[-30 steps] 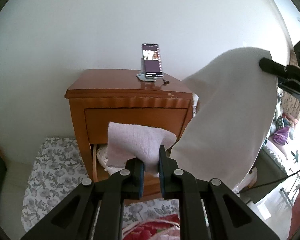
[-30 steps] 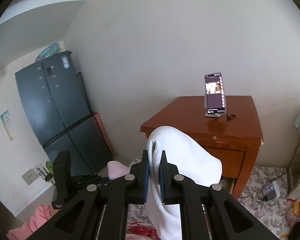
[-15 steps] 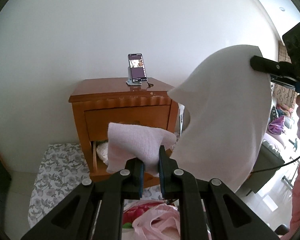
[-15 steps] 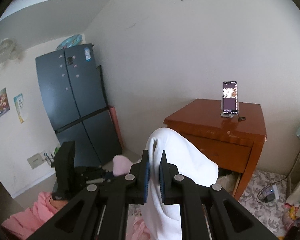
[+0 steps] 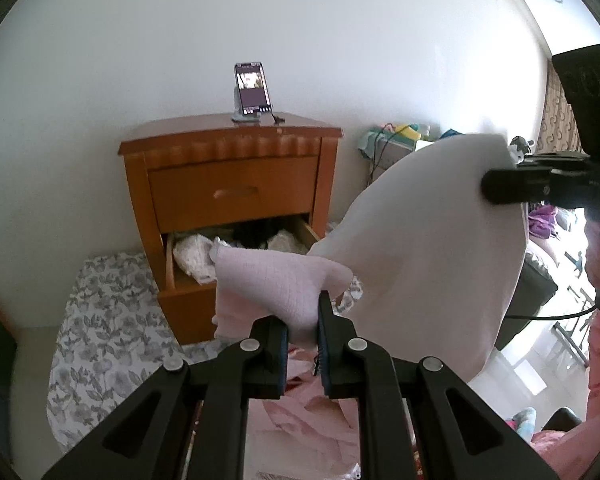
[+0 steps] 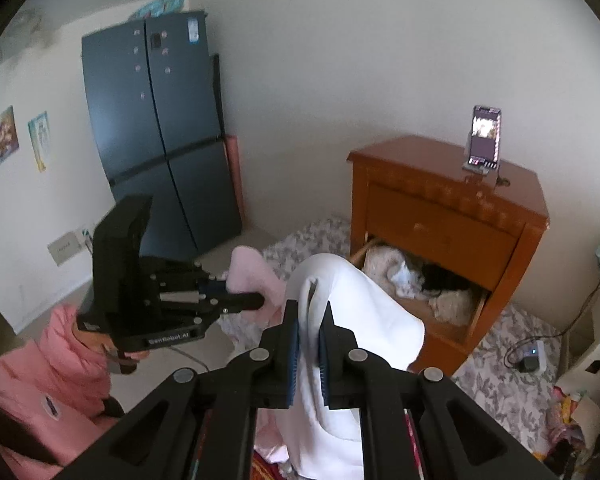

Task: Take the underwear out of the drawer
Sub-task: 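Carry the pink sock and white cloth over to the garment pile with both grippers, then open both grippers to drop the sock and cloth onto the pile, then move both grippers back toward the open drawer, then grasp the white lace bra with the left gripper while the right gripper grasps the white sock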

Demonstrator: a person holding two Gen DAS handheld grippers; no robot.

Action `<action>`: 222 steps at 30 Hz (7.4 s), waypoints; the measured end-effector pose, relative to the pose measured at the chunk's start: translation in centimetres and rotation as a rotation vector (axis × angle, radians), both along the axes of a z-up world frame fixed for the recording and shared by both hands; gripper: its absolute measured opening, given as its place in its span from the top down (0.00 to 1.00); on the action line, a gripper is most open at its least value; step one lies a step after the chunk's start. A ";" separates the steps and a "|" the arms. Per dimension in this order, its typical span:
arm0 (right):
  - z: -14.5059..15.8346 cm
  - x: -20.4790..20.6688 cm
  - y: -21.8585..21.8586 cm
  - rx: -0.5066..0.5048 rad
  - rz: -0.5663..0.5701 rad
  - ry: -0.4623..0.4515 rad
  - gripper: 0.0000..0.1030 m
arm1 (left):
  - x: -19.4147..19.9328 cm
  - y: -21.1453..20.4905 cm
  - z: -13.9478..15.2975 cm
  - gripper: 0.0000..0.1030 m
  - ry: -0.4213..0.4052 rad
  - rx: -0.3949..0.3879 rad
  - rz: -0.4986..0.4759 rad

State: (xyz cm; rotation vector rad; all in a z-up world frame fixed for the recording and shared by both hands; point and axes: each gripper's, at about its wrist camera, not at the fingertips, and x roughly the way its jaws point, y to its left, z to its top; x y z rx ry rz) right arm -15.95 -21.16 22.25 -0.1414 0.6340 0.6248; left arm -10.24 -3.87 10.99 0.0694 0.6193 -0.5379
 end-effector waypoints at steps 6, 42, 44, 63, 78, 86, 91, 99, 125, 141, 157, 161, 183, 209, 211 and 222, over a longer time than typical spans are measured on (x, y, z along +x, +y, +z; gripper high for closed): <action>-2.8 1.1 0.4 -0.040 0.004 0.066 0.91 | -0.1 -0.3 -1.7 0.88 0.051 0.000 -0.017; -17.8 6.5 -2.5 -0.197 -0.123 0.402 0.79 | -2.0 0.0 -15.0 0.83 0.510 0.102 -0.056; -18.0 6.6 -2.7 -0.200 -0.127 0.406 0.74 | -2.0 0.1 -14.9 0.77 0.516 0.102 -0.053; -18.0 6.1 -3.8 -0.227 -0.157 0.399 0.28 | -1.7 2.6 -10.7 0.35 0.408 0.044 0.009; -16.9 4.1 -3.7 -0.196 -0.096 0.377 0.00 | -1.4 2.7 -10.5 0.23 0.395 0.031 0.047; -16.5 2.6 -3.7 -0.210 -0.070 0.360 0.00 | -1.3 2.9 -10.3 0.07 0.363 0.025 0.059; -16.6 2.4 -3.5 -0.217 -0.062 0.353 0.00 | -1.2 2.9 -10.3 0.02 0.353 0.027 0.071; -16.7 2.1 -2.8 -0.242 -0.043 0.343 0.00 | -0.5 2.7 -10.2 0.02 0.363 0.028 0.081; -11.6 6.2 -2.6 -0.208 -0.060 0.266 0.00 | 6.8 1.2 -4.9 0.02 0.325 0.068 0.116; -8.4 20.8 -2.0 -0.122 -0.204 0.213 0.00 | 23.1 2.2 -4.4 0.02 0.359 0.050 0.285; -20.6 35.2 -0.3 -0.068 -0.271 0.412 0.08 | 35.6 2.2 -15.3 0.07 0.557 -0.057 0.367; -22.6 38.2 0.9 -0.074 -0.291 0.422 0.19 | 37.3 1.8 -16.0 0.13 0.559 -0.075 0.353; -29.1 44.8 5.2 -0.164 -0.302 0.473 0.39 | 39.9 3.4 -18.6 0.19 0.686 -0.223 0.401; -29.5 45.5 6.2 -0.219 -0.267 0.477 0.65 | 39.9 4.5 -19.6 0.19 0.718 -0.235 0.419; -29.2 45.2 5.7 -0.208 -0.266 0.482 0.66 | 39.9 4.3 -19.5 0.20 0.715 -0.228 0.416; -26.8 42.4 2.6 -0.152 -0.243 0.465 0.67 | 40.8 2.5 -21.1 0.35 0.777 -0.149 0.412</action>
